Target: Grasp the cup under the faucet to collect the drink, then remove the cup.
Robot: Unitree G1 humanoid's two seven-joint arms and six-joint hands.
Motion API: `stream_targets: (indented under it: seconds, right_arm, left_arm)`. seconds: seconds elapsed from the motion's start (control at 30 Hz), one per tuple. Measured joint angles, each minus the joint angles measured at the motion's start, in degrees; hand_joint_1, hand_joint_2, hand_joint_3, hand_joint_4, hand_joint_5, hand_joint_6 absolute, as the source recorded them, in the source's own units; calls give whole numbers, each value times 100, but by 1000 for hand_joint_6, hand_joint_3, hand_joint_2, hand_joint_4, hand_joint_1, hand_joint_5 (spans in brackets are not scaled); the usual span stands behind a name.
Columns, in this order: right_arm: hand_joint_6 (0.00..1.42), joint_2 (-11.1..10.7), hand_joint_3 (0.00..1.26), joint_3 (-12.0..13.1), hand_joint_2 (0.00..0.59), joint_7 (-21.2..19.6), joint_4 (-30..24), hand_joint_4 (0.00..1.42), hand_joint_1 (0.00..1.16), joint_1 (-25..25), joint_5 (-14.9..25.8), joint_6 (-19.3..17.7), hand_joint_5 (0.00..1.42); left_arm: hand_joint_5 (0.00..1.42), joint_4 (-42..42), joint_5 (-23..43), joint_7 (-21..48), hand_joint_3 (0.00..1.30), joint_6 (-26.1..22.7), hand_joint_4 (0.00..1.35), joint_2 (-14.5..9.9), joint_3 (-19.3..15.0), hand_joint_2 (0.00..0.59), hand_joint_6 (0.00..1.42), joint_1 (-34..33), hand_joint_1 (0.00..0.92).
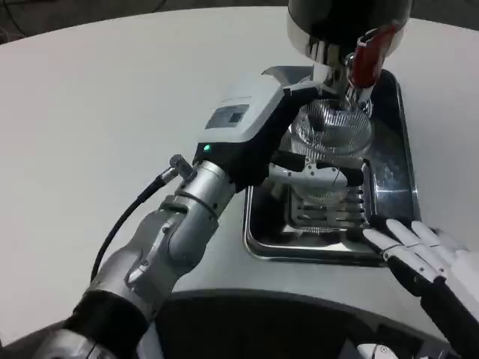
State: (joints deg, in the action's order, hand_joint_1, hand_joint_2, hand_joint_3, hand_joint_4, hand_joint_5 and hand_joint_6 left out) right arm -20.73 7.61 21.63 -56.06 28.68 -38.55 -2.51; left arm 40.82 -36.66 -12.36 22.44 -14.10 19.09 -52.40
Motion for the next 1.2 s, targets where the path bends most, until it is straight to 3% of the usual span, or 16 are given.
stream_targets:
  seconds: [0.77, 0.93, 1.07, 1.2]
  right_arm:
    - [0, -21, 125, 76, 407, 83, 180, 32, 332, -283, 85, 10, 0]
    - [0, -22, 125, 75, 407, 89, 224, 32, 332, -365, 89, 16, 0]
    - [0, -22, 129, 60, 407, 94, 259, 32, 331, -405, 125, 19, 0]
    - [0, -22, 132, 57, 407, 96, 276, 32, 331, -431, 125, 23, 0]
  left_arm:
    - [1325, 429, 6, -103, 1013, 206, 1160, 143, 215, 1, 1424, -279, 504]
    - [1234, 435, 11, -102, 903, 209, 1011, 108, 215, 0, 1424, -279, 457]
    - [1134, 435, 19, -100, 787, 206, 859, 66, 214, 8, 1421, -280, 345]
    - [958, 434, 24, -94, 666, 200, 675, 20, 213, 57, 1362, -283, 221]
